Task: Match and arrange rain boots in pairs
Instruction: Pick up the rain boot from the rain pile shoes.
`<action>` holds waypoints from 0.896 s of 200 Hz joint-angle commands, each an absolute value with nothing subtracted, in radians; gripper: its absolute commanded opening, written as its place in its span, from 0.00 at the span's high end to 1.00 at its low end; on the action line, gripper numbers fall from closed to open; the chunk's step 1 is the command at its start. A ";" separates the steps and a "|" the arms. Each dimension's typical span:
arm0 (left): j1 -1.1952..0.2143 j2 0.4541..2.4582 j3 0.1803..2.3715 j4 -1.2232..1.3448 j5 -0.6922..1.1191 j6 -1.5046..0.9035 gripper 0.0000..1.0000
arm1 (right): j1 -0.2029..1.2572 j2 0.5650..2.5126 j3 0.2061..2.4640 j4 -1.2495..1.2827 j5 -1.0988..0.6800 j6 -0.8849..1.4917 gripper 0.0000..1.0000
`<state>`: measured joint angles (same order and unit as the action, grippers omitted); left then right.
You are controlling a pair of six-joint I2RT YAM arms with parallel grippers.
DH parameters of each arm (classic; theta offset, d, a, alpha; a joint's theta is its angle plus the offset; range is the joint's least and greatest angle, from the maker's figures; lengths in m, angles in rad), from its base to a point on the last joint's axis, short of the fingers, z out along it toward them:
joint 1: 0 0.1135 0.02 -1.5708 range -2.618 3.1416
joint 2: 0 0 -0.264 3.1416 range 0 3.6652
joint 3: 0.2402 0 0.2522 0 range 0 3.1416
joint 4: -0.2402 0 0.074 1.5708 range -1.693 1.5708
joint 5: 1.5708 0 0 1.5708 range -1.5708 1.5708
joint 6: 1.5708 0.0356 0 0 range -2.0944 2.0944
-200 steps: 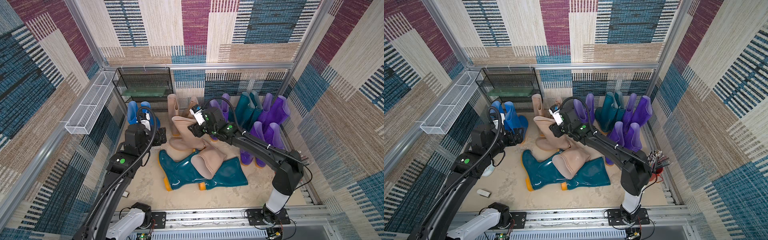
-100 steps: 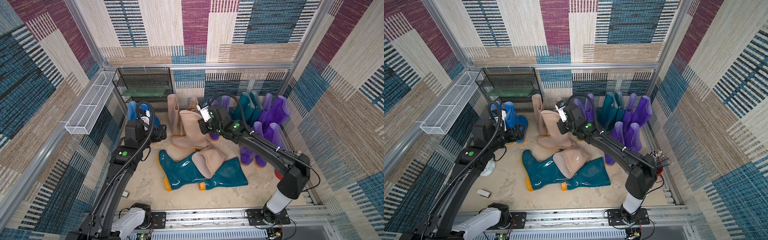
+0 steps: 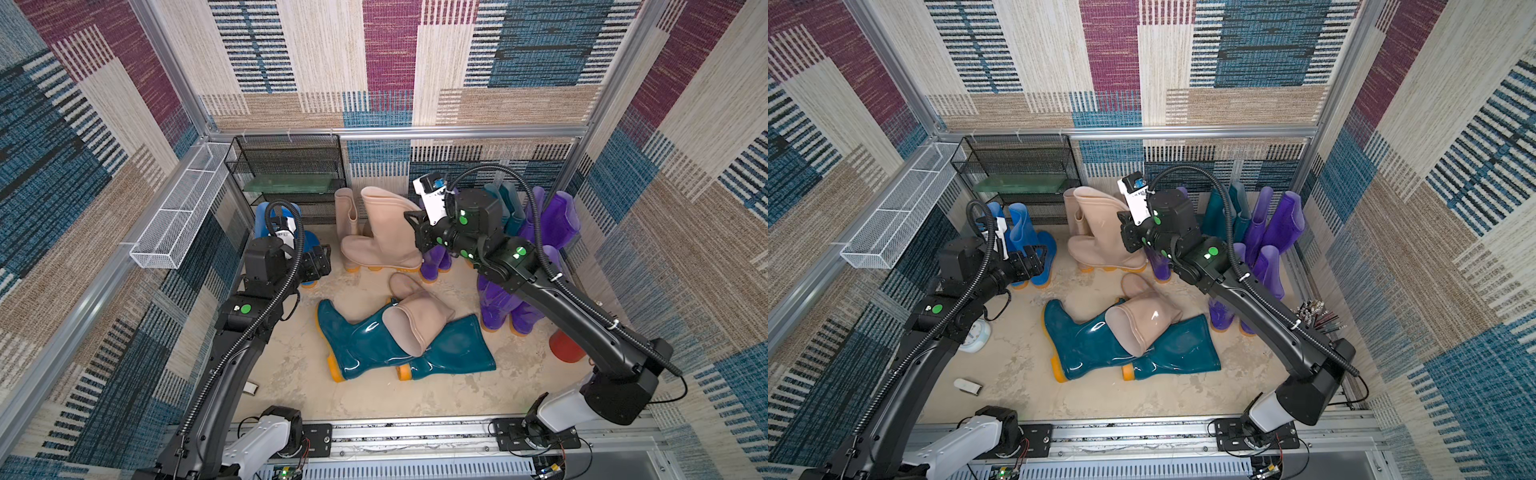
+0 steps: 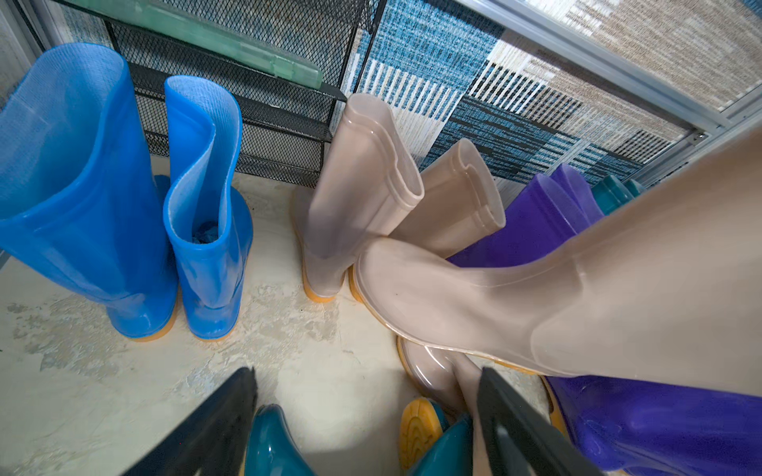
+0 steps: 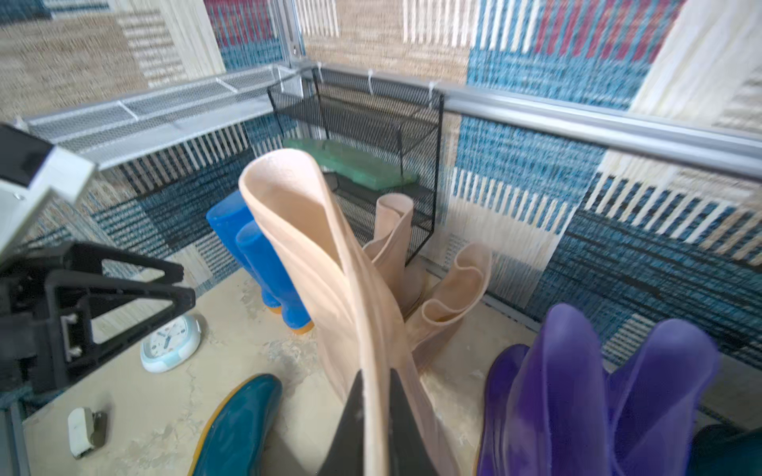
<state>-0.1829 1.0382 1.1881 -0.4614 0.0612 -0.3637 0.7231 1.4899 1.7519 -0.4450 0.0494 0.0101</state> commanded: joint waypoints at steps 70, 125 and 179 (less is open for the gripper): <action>-0.182 1.046 1.233 -0.467 0.147 -0.386 0.25 | 0.765 1.397 1.800 -0.319 0.072 0.093 1.00; -0.184 0.922 1.275 -0.601 0.242 -0.363 0.52 | 0.797 1.396 1.791 -0.289 0.092 0.170 1.00; -0.190 0.842 1.239 -0.554 0.391 -0.361 0.25 | 0.867 1.466 1.772 -0.260 0.012 0.201 1.00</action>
<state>-0.1898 0.8501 1.2572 -0.5941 0.3050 -0.3676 0.8463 1.4498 1.7741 -0.3897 0.0624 0.1825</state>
